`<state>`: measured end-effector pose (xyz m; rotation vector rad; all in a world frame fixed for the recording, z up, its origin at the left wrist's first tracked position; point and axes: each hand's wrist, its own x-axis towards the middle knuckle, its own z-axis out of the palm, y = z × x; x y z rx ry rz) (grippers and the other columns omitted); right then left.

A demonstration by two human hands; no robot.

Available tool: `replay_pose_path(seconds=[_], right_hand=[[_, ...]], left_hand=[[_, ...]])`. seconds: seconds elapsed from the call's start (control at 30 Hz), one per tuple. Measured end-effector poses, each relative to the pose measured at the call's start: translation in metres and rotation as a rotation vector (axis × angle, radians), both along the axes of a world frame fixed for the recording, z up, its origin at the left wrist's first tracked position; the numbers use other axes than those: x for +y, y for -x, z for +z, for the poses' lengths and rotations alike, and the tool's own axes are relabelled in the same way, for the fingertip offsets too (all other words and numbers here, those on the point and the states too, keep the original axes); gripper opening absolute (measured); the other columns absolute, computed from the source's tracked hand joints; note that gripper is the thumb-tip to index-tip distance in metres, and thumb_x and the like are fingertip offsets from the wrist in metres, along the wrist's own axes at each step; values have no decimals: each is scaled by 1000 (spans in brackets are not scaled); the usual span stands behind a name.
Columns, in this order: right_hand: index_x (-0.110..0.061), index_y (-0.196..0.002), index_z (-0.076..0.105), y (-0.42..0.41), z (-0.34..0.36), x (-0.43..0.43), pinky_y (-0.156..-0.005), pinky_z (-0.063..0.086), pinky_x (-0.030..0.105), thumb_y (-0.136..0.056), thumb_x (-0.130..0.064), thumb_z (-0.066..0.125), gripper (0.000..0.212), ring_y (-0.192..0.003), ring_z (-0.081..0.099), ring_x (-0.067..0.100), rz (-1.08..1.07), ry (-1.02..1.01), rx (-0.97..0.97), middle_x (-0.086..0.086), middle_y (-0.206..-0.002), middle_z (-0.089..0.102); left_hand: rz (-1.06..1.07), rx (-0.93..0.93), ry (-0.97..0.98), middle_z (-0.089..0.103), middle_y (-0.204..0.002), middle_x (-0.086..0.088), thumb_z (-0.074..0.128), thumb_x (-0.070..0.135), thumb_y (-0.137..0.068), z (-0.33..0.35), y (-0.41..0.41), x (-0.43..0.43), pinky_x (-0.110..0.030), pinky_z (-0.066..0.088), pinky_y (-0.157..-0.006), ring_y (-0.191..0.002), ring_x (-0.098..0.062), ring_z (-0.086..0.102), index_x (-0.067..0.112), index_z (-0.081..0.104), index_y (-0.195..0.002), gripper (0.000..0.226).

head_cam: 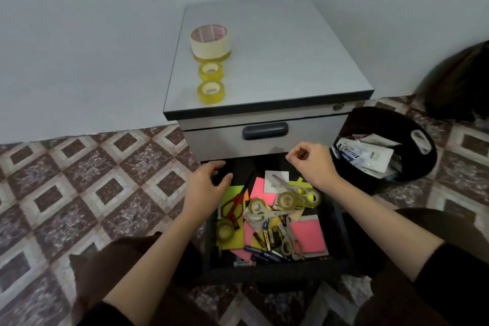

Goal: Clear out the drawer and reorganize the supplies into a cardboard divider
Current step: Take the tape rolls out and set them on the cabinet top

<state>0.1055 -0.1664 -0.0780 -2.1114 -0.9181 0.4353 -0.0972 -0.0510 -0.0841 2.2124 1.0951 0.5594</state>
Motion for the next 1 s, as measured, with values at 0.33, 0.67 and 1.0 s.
replay_pose_path(seconds=[0.33,0.67,1.0], right_hand=[[-9,-105,67,-16,-81,-34,-78,50,34,-79,-21,69,28,-95,63,30,132,439,-84,13,-101,69],[-13,-126,56,-6,-120,-17,-90,46,36,-84,-33,63,47,-112,55,31,375,633,-223,11,-127,55],[-22,-141,40,-9,-144,-3,-97,42,36,-84,-10,59,61,-128,41,26,523,731,-291,2,-144,41]], left_hand=[[-161,406,178,61,-120,-9,66,25,-84,-82,4,-4,-30,48,-86,-104,-21,59,10,59,-121,41],[-402,848,-55,58,-124,1,53,33,-89,-120,10,6,-39,-5,-116,-119,-17,51,22,56,-124,37],[-481,1142,-300,63,-100,-2,60,30,-82,-141,13,-15,-53,-21,-104,-104,-23,54,16,61,-103,25]])
